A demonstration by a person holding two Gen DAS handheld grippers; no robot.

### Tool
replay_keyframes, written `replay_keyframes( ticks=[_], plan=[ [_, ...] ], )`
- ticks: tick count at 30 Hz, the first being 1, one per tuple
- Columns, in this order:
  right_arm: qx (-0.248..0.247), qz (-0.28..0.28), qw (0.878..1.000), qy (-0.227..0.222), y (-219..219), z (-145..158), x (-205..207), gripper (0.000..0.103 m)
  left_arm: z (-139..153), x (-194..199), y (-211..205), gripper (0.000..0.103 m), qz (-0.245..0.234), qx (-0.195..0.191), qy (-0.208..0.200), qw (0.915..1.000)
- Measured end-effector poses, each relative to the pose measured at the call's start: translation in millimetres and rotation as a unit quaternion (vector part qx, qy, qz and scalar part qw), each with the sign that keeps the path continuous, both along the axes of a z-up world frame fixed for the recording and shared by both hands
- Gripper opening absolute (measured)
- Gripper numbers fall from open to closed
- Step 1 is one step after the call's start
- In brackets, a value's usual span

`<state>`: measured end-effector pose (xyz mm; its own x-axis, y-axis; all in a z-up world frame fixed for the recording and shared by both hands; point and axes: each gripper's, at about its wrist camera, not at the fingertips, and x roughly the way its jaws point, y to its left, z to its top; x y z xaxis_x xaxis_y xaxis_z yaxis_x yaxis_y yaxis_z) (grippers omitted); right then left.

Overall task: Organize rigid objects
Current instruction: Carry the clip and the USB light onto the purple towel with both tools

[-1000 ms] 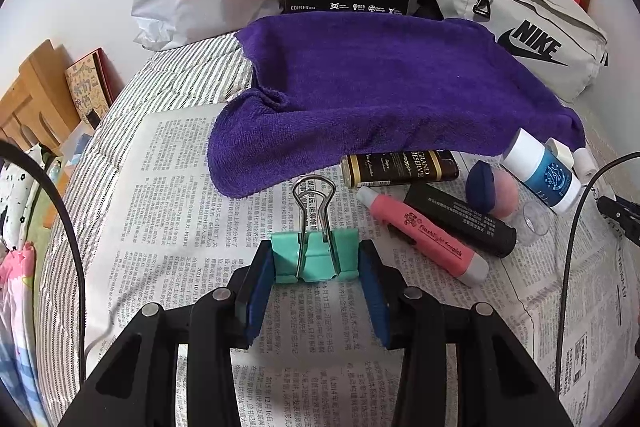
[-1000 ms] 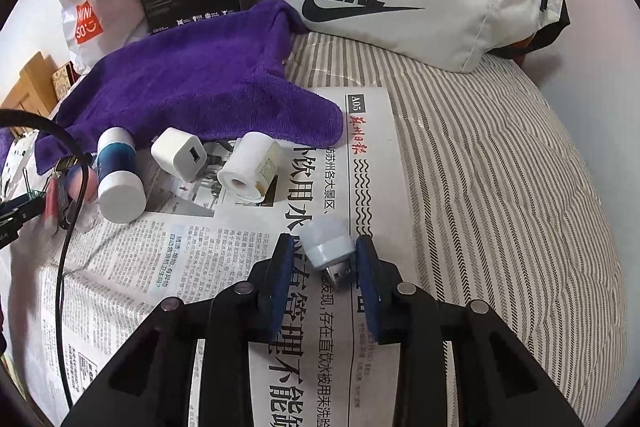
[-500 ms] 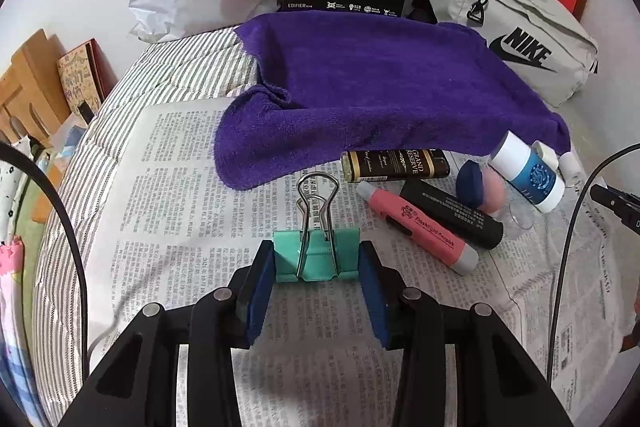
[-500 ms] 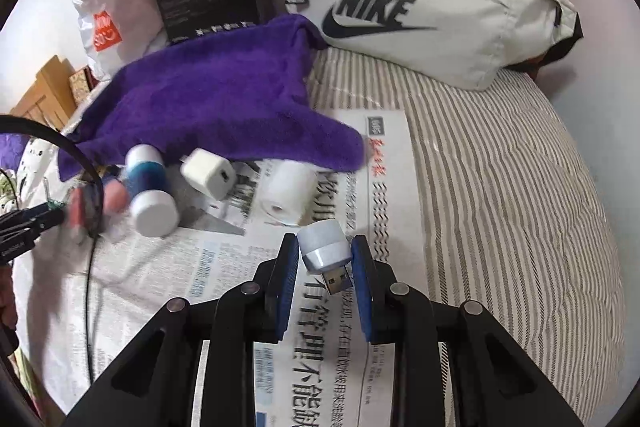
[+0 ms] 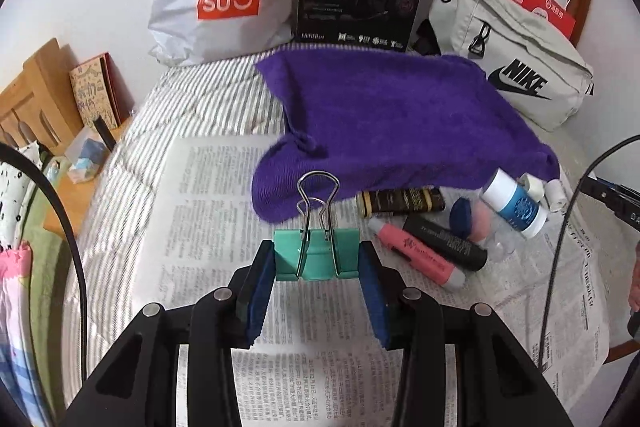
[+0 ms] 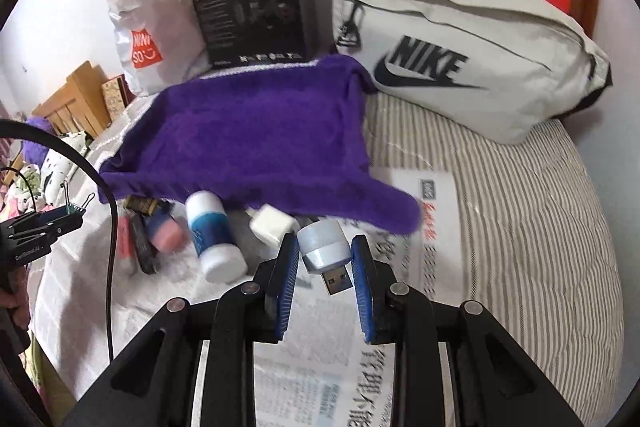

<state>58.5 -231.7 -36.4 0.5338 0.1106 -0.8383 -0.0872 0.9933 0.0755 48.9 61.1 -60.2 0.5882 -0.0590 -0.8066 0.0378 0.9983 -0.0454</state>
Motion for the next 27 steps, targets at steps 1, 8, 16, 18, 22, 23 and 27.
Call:
replay_keyframes(
  ticks=[1,8,16,18,22,23,27],
  plan=[
    [0.001,0.003,1.000,-0.001,1,2,1,0.027,4,1,0,0.039,-0.002,0.000,-0.004,1.0000],
    [0.006,0.022,1.000,-0.017,11,19,28,0.027,30,26,2,0.039,-0.016,-0.006,-0.021,0.9996],
    [0.012,0.027,0.999,-0.025,14,28,65,0.027,44,67,-5,0.039,-0.041,-0.003,-0.027,0.9988],
    [0.008,0.030,0.999,-0.023,15,27,76,0.027,45,80,-8,0.039,-0.047,-0.001,-0.026,0.9986],
    [0.005,0.035,0.999,-0.018,17,22,97,0.027,43,102,-12,0.039,-0.054,-0.004,-0.022,0.9983],
    [0.006,0.034,0.999,-0.017,18,20,102,0.027,41,108,-13,0.039,-0.055,-0.004,-0.020,0.9983],
    [0.009,0.042,0.999,-0.002,22,4,124,0.027,32,132,-16,0.039,-0.056,-0.008,-0.014,0.9983]
  ],
)
